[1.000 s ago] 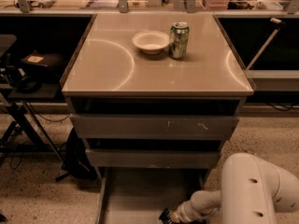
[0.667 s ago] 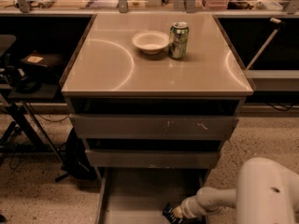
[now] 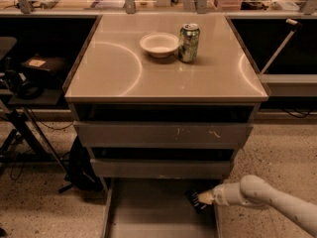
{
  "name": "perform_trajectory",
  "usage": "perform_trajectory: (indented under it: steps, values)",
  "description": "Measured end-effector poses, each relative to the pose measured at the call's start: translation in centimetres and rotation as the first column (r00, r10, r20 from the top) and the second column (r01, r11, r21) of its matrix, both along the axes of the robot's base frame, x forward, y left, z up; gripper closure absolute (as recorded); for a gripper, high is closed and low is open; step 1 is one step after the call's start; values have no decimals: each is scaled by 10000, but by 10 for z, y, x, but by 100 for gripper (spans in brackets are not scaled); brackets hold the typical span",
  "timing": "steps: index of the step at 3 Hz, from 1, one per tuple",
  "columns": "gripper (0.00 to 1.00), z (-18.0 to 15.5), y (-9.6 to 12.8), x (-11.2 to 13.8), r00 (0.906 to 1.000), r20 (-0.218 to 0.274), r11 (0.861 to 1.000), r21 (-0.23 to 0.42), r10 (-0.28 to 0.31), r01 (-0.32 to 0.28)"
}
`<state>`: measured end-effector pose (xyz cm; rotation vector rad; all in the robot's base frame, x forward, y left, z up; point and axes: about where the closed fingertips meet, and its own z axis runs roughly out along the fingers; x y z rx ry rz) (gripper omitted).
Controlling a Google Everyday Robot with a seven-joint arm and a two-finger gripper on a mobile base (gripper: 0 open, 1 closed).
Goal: Pick rxbar blueberry from bottom drawer and place on counter
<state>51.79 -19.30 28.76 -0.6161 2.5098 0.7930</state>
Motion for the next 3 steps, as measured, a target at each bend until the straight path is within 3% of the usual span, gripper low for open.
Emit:
perform_trajectory:
  steps: [1, 2, 3]
  values:
    - [100, 78, -39, 47, 9962, 867, 9984, 551, 30, -78]
    - [100, 95, -47, 55, 9955, 937, 9970, 746, 113, -183]
    - [100, 59, -54, 35, 9997, 235, 9993, 379, -22, 13]
